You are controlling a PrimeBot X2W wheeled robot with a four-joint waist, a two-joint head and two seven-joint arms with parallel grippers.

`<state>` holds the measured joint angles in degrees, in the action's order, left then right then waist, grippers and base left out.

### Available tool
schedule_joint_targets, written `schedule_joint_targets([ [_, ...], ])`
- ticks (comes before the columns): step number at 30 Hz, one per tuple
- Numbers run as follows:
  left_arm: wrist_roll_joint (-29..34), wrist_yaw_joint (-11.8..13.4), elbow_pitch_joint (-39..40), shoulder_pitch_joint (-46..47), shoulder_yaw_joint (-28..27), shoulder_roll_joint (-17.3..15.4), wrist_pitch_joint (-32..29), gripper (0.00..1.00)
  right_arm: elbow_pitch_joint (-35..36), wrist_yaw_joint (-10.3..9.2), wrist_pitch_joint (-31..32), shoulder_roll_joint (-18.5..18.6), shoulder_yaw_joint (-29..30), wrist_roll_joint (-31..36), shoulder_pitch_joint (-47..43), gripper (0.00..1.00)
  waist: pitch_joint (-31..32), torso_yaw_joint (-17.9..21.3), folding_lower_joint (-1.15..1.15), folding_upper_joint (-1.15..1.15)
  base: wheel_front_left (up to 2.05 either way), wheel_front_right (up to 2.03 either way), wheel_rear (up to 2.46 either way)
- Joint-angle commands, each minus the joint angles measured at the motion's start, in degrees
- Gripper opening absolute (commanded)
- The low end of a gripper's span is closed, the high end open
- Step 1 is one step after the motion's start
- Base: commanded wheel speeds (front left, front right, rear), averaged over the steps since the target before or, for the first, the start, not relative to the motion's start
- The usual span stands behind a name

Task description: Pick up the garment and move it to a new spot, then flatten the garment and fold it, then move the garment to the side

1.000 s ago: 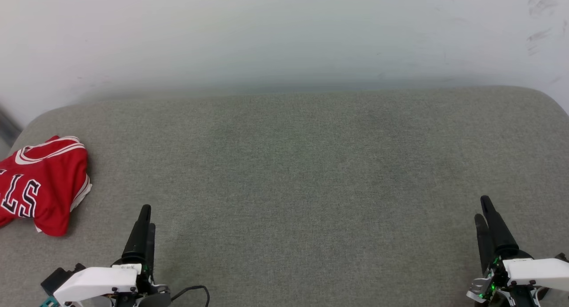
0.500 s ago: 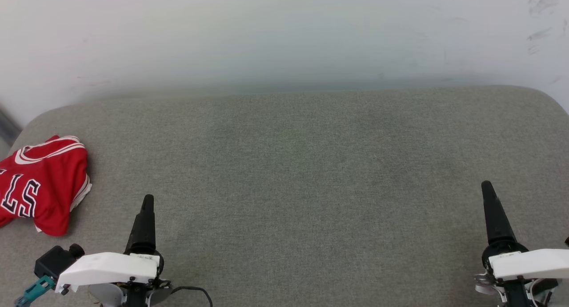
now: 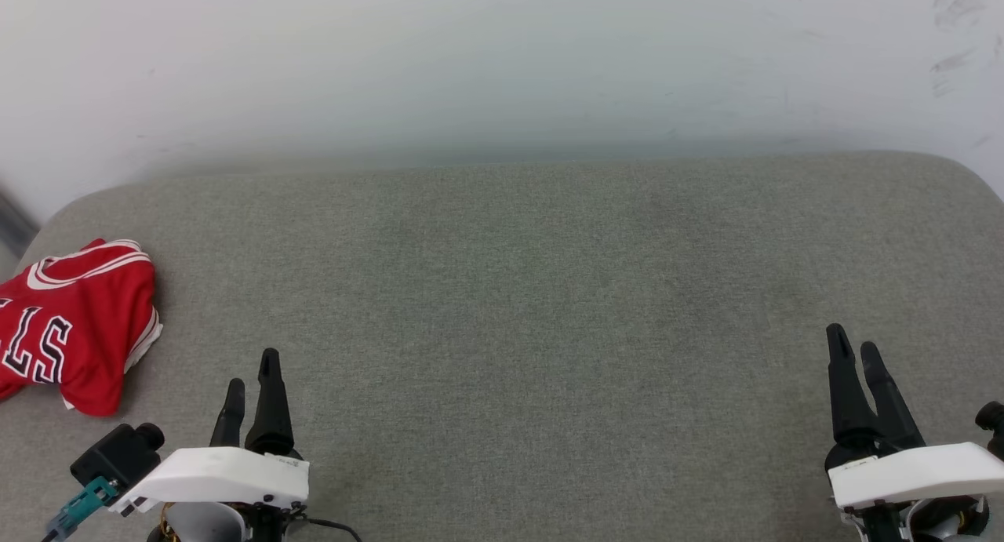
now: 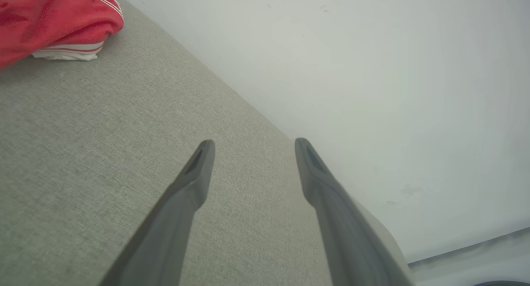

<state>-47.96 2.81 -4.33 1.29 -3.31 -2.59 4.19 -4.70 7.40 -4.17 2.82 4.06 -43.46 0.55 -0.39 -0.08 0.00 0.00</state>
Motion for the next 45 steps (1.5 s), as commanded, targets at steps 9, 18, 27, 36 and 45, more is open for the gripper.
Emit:
schedule_joint_targets([
  [9, 10.35, 0.76, 2.33, -0.80, 2.44, -0.75, 2.13, 1.00, 2.29, 0.11, -2.14, 0.11, -0.35, 10.08, -0.74, 1.00, -0.03, -0.11, 0.00, 0.00, 0.00, 0.00, 0.00],
  [18, 16.49, 0.90, 3.06, -1.43, 4.19, -1.33, 3.61, 1.00, 3.25, 0.12, -3.60, 0.10, -0.52, 16.88, -1.58, 1.00, 0.02, -0.20, 0.00, 0.00, 0.00, 0.00, 0.00],
  [27, 21.74, 1.39, 3.45, -2.06, 5.47, -1.78, 4.82, 1.00, 3.95, 0.12, -4.84, 0.10, -0.89, 21.76, -2.36, 1.00, 0.08, -0.21, 0.00, 0.00, 0.00, 0.00, 0.00],
  [36, 27.19, 2.29, 3.81, -2.76, 6.70, -2.16, 6.12, 1.00, 4.67, 0.13, -6.11, 0.10, -1.09, 26.68, -3.06, 1.00, 0.12, -0.28, 0.00, 0.00, 0.00, 0.00, 0.00],
  [45, 31.70, 2.64, 4.35, -3.44, 7.79, -2.35, 7.28, 1.00, 5.72, 0.13, -7.28, 0.10, -1.36, 30.22, -3.93, 1.00, 0.36, -0.27, 0.00, 0.00, 0.00, 0.00, 0.00],
])
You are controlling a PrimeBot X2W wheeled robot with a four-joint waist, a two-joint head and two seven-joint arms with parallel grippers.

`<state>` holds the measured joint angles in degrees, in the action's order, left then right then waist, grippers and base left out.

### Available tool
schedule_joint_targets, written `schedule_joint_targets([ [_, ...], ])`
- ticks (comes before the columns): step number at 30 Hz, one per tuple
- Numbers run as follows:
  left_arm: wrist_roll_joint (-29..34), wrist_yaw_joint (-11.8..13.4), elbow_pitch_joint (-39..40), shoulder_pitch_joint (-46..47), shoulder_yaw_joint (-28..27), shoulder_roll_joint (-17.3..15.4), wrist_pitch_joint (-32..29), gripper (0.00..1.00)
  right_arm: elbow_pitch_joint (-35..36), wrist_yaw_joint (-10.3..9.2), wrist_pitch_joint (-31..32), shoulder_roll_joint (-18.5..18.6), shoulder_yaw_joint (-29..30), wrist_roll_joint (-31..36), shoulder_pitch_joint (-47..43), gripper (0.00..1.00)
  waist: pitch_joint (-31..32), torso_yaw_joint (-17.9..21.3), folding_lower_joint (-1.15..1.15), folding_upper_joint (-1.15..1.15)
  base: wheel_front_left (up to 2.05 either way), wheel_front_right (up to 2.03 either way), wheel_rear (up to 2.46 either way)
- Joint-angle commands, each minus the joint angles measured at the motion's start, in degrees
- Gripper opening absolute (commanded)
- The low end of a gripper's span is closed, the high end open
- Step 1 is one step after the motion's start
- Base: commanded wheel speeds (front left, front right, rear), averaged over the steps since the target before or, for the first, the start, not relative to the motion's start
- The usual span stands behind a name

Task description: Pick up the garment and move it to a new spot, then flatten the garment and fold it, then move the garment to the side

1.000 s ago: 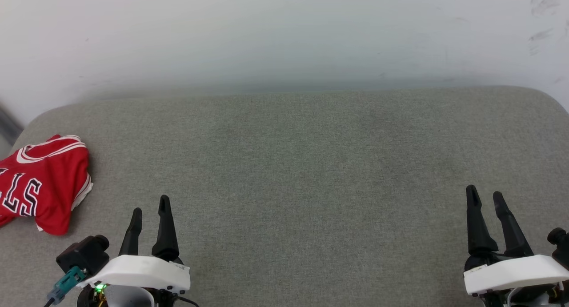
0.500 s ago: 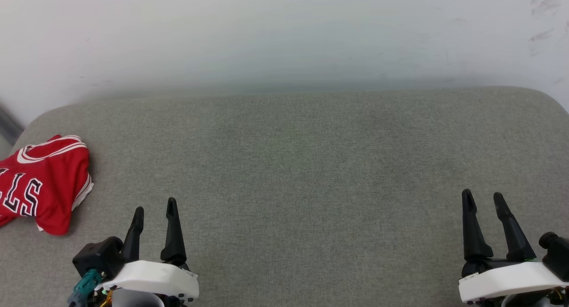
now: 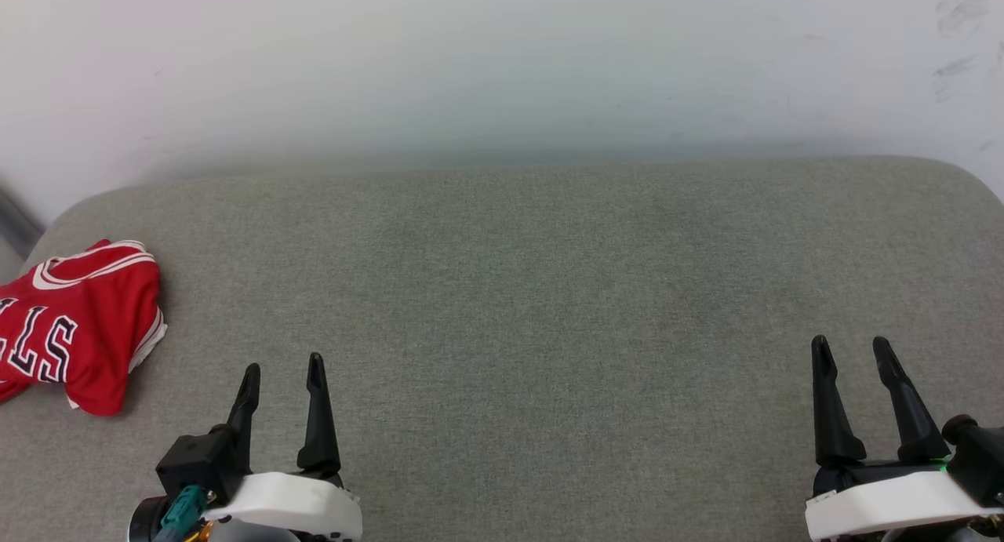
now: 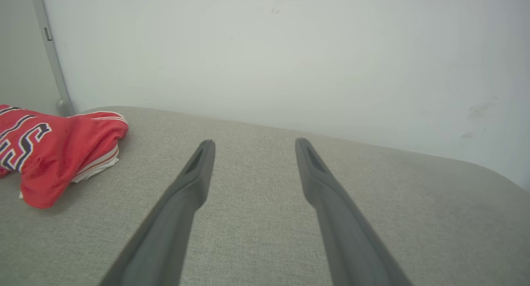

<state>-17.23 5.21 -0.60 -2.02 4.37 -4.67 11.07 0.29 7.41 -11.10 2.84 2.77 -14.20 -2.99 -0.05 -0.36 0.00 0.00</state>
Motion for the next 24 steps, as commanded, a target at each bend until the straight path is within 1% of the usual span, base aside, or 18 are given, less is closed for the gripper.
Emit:
schedule_joint_targets([
  [1, 1.32, 0.19, 0.65, -0.23, 0.16, -0.23, 0.50, 1.00, 0.76, 0.12, -0.51, 0.07, -0.04, 1.31, -0.53, 1.00, 0.04, 0.01, 0.00, 0.00, 0.00, 0.00, 0.00],
  [8, 4.20, -0.08, 0.16, -0.91, 0.10, 0.10, 1.40, 1.00, 0.69, 0.12, -1.33, 0.07, 0.16, 3.24, -1.31, 1.00, 0.19, -0.03, 0.00, 0.00, 0.00, 0.00, 0.00],
  [24, 9.81, -2.19, -1.20, -2.03, -1.31, 1.25, 3.20, 1.00, 1.17, 0.13, -3.13, 0.06, -0.06, 7.98, -2.44, 1.00, 0.19, -0.22, 0.00, 0.00, 0.00, 0.00, 0.00],
])
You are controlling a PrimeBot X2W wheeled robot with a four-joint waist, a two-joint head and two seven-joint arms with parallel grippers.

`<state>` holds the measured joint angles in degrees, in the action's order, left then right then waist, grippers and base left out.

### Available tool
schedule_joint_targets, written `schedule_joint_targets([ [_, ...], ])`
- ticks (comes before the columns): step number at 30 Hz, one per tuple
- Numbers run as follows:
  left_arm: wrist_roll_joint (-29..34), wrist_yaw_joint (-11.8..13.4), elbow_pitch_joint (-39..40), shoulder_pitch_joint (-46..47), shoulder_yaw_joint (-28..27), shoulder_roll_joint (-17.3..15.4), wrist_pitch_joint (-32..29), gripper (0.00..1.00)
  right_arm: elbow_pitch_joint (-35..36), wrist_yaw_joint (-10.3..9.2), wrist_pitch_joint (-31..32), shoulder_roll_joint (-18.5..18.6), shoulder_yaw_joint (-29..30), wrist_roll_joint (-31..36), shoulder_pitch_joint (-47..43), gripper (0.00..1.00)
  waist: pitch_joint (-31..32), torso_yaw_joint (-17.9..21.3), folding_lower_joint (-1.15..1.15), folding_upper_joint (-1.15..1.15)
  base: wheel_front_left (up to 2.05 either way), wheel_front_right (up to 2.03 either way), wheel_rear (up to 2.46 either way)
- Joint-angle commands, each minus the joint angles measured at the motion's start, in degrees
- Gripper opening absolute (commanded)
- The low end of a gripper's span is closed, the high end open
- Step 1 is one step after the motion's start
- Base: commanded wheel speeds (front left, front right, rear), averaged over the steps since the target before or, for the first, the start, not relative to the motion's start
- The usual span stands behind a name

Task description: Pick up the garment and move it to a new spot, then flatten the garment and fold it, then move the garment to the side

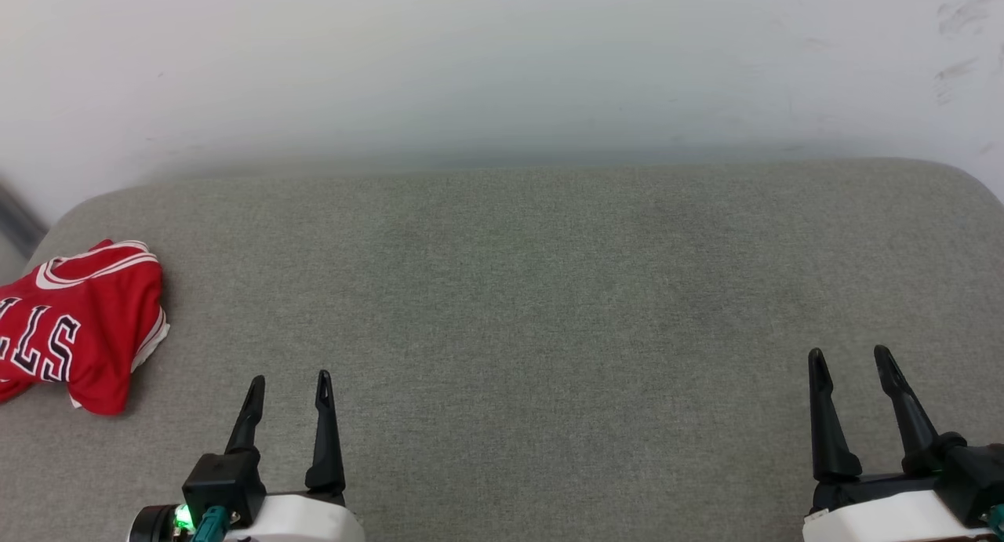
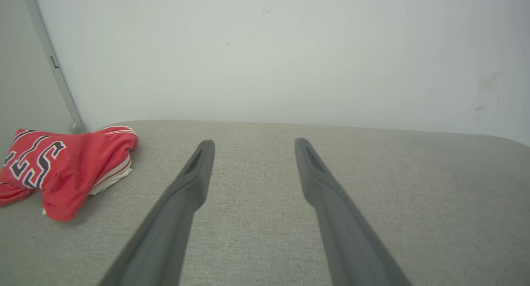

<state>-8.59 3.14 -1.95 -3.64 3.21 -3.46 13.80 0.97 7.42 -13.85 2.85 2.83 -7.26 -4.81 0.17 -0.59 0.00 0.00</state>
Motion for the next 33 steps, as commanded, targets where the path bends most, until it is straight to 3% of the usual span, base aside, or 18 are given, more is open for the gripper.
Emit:
schedule_joint_targets([
  [1, 1.48, -0.33, 0.05, -0.46, -0.22, 0.11, 0.57, 1.00, 0.49, 0.12, -0.47, 0.05, -0.19, 1.09, -0.68, 1.00, -0.04, 0.01, 0.00, 0.00, 0.00, 0.00, 0.00],
  [11, 4.36, -1.48, -0.59, -0.61, -1.38, 0.50, 1.56, 1.00, 0.61, 0.07, -1.46, 0.05, -0.39, 2.76, -1.03, 1.00, -0.19, 0.07, 0.00, 0.00, 0.00, 0.00, 0.00],
  [33, 1.45, -2.18, -2.55, 0.34, -2.60, 0.58, 1.43, 1.00, -0.10, 0.07, -1.36, 0.04, -0.51, 0.63, -1.20, 1.00, -0.62, -0.39, 0.00, 0.00, 0.00, 0.00, 0.00],
])
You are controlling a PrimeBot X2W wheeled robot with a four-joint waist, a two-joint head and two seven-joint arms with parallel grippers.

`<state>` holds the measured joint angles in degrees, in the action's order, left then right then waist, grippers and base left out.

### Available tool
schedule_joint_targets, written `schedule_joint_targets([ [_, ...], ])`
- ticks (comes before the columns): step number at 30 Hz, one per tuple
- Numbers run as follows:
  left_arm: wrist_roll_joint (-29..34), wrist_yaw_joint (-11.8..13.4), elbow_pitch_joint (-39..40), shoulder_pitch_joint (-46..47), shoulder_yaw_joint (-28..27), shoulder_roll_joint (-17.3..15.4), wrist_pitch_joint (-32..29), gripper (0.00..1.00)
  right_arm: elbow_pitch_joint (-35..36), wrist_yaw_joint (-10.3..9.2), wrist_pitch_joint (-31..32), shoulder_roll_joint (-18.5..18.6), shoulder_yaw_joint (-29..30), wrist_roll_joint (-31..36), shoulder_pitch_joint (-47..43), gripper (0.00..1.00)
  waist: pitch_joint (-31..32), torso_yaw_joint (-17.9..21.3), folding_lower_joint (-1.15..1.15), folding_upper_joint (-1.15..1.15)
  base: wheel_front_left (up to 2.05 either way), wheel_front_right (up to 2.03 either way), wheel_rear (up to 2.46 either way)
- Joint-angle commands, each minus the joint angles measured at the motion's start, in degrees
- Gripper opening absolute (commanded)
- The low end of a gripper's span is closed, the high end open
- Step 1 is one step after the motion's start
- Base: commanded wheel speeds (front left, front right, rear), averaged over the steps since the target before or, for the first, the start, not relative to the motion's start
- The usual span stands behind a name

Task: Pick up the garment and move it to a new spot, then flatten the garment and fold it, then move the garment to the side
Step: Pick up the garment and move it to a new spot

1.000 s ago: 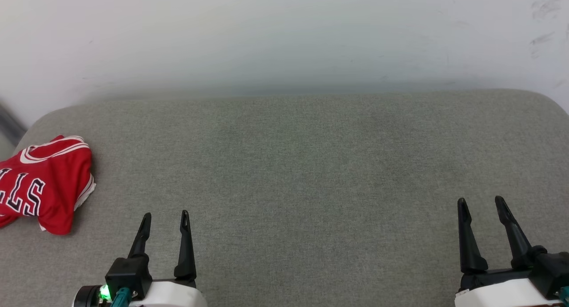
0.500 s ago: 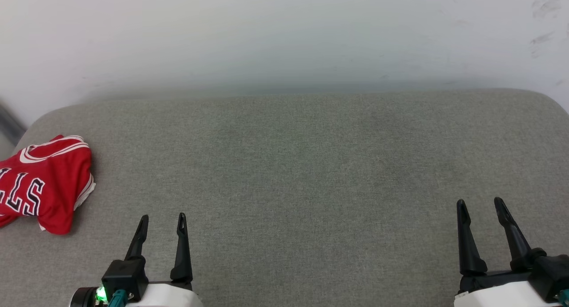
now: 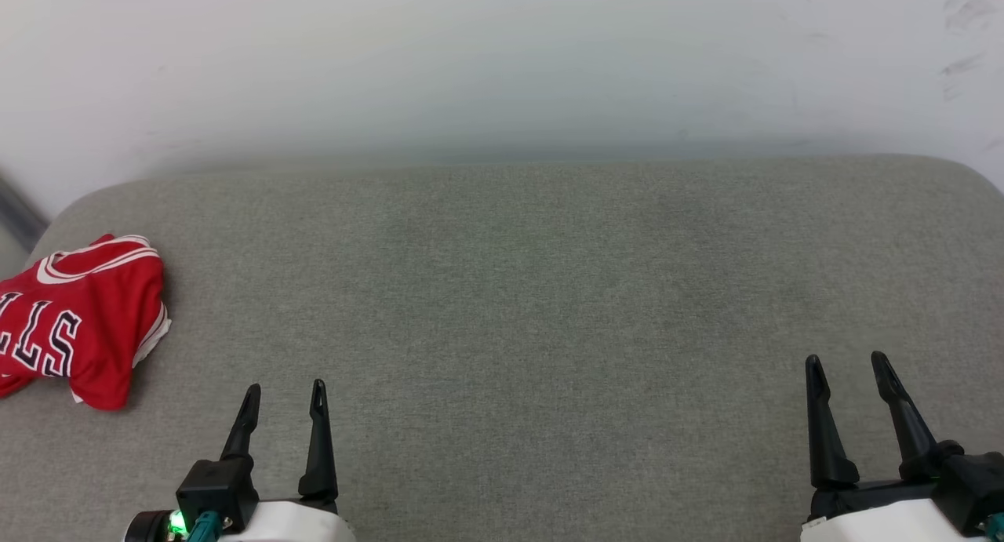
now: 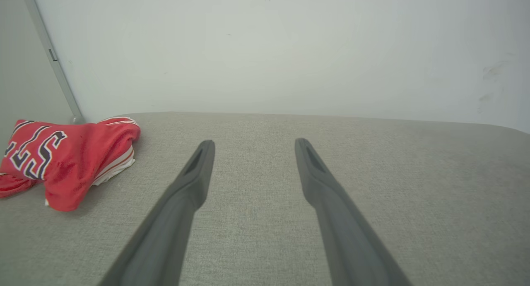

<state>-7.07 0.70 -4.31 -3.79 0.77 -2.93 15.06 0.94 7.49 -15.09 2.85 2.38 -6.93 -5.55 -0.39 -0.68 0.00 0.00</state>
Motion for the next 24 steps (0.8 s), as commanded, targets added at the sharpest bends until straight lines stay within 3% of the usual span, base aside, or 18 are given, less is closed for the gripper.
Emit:
schedule_joint_targets([
  [1, -0.03, 0.30, -0.25, 0.61, -0.14, 0.07, 0.18, 1.00, -0.06, 0.00, -0.12, 0.04, -0.07, 0.46, -0.51, 1.00, -0.11, -0.58, 0.00, 0.00, 0.00, 0.00, 0.00],
  [10, 0.19, 0.92, -1.03, 1.65, 0.07, 0.06, 0.18, 1.00, 0.35, 0.00, -0.12, 0.04, -0.01, 1.77, -1.02, 1.00, -0.70, -5.11, 0.00, 0.00, 0.00, 0.00, 0.00],
  [24, -0.63, 2.53, -1.09, 1.55, -0.03, 0.06, 0.17, 1.00, 1.13, 0.00, -0.12, 0.04, -0.28, 5.35, -0.62, 1.00, -1.64, -17.21, 0.00, 0.00, 0.00, 0.00, 0.00],
])
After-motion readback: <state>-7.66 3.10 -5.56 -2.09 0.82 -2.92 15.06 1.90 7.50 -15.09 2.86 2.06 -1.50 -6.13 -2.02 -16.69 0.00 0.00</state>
